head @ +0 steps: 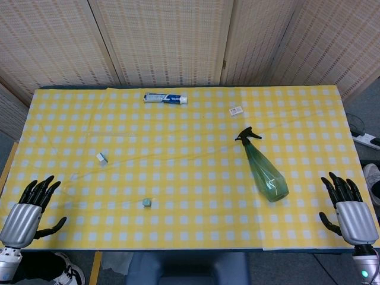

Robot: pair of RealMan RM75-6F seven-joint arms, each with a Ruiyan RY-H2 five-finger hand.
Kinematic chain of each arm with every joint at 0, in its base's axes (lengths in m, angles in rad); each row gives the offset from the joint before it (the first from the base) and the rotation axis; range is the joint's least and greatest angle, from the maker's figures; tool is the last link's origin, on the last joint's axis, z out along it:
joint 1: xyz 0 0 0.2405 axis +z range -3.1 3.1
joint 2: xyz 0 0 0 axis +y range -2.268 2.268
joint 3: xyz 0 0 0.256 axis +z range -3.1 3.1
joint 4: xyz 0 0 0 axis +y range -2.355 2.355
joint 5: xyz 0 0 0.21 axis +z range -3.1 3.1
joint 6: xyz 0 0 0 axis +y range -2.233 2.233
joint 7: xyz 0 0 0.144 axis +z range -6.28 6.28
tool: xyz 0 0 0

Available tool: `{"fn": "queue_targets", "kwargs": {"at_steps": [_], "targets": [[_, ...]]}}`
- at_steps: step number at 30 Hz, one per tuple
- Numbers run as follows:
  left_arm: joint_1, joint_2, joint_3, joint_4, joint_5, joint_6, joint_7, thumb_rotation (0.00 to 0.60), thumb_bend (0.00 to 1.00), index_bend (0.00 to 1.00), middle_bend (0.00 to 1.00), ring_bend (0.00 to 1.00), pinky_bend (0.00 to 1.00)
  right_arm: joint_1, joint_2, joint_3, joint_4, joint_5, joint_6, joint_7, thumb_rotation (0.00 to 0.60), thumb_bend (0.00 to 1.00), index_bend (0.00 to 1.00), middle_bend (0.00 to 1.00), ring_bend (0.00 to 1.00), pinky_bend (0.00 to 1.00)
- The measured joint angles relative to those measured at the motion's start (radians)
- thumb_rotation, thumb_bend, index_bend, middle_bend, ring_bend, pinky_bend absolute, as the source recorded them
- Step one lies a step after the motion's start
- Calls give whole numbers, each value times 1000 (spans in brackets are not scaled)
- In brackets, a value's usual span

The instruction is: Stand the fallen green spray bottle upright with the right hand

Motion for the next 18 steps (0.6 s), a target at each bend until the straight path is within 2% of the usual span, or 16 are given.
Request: {"fn": "queue_targets", "kwargs": {"at_steps": [10, 14, 18], "targets": [[-3, -1, -1, -5, 5, -4, -6, 447, 346, 0, 40, 109, 0, 4, -4, -9, 1, -20, -5, -2, 600, 363, 0, 0, 21, 0], [-4, 4, -2, 0, 4, -6, -29, 451, 346, 0, 40, 109, 0, 7, -32, -9, 16, -35, 6, -37, 600, 363, 0, 0, 34, 0], [-3, 5, -3, 2, 4, -3, -31, 447, 345, 0, 40, 109, 0, 30, -37, -29, 2, -60, -41, -56, 600, 363, 0, 0, 48, 0]]}}
